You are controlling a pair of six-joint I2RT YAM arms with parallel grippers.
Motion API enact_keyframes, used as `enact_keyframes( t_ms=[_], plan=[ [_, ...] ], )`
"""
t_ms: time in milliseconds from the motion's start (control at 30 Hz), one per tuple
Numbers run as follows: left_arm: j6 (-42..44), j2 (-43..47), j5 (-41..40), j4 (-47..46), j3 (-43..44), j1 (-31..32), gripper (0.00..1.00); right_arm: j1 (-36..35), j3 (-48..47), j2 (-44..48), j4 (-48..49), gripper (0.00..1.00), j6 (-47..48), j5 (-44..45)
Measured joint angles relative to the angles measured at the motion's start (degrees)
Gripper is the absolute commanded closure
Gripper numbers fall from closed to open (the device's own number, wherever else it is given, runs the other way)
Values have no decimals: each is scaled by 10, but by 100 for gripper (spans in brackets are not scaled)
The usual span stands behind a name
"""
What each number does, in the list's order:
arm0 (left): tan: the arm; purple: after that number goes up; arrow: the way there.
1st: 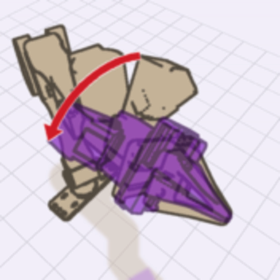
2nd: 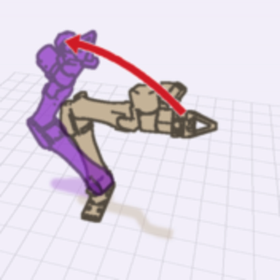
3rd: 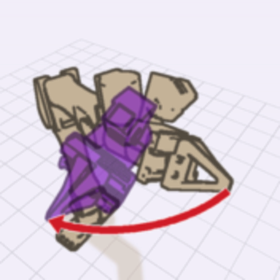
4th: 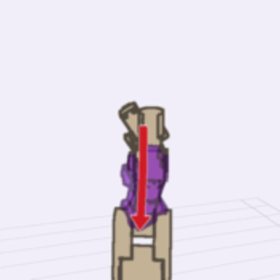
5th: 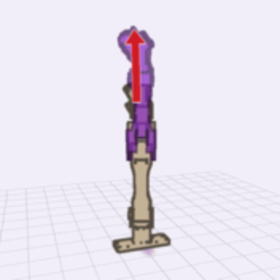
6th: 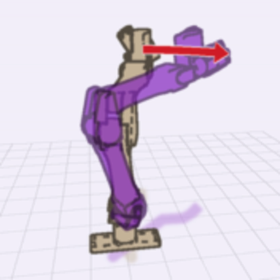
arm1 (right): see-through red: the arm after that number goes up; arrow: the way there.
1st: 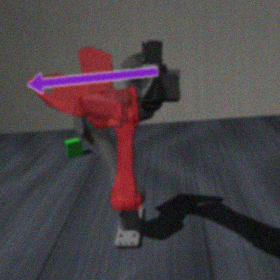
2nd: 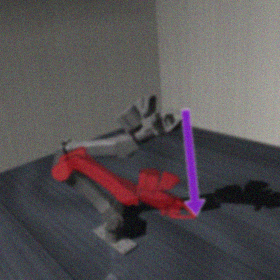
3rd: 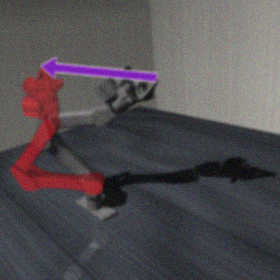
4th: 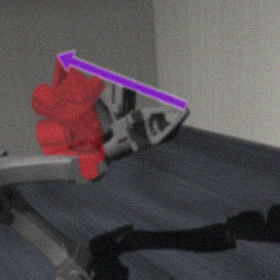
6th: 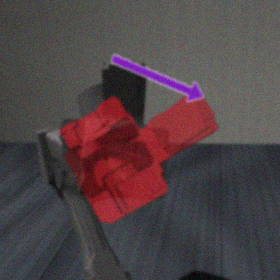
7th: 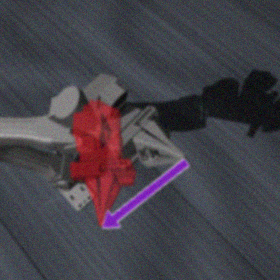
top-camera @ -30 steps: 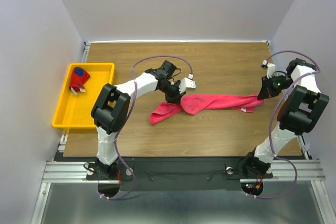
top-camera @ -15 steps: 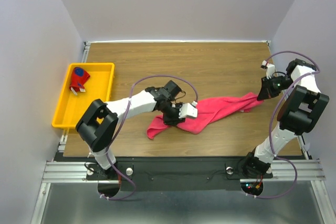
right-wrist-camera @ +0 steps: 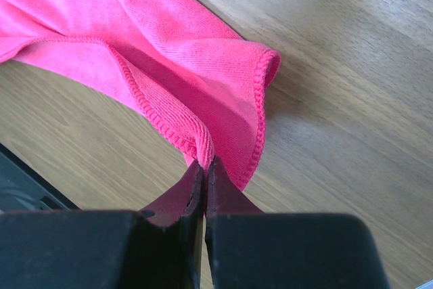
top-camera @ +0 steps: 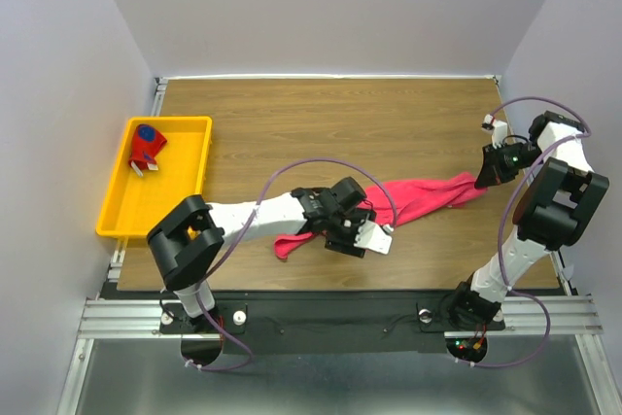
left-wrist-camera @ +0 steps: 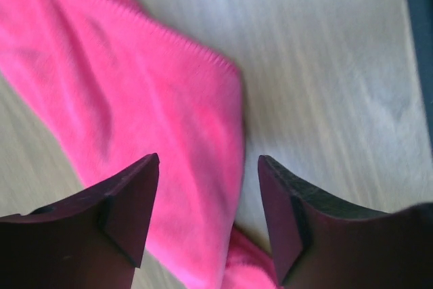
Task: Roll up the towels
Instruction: Flatten the towel
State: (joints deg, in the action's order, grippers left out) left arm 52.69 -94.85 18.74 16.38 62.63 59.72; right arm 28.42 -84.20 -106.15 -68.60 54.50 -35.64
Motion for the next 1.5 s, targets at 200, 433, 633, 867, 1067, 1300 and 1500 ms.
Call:
enact_keyframes(
  t_ms=[200,433,633,867,1067,1300,1500],
  plan=[
    [4,-64,3,-15,4,31,44,0,0,0,0,99,0,0],
    [3,-95,5,-27,18,32,100,0,0,0,0,100,0,0],
    [1,-70,43,24,23,31,100,0,13,2,0,99,4,0],
    [-29,-31,107,64,131,-105,100,0,38,17,-10,99,15,-9],
    [-60,-97,115,34,237,-259,83,-7,49,18,-15,99,14,-30],
    [-90,-212,89,22,285,-316,52,-52,56,18,-13,99,-3,-42],
    [-53,-116,93,26,176,-313,58,-65,52,12,-10,99,-21,-51]
  ],
)
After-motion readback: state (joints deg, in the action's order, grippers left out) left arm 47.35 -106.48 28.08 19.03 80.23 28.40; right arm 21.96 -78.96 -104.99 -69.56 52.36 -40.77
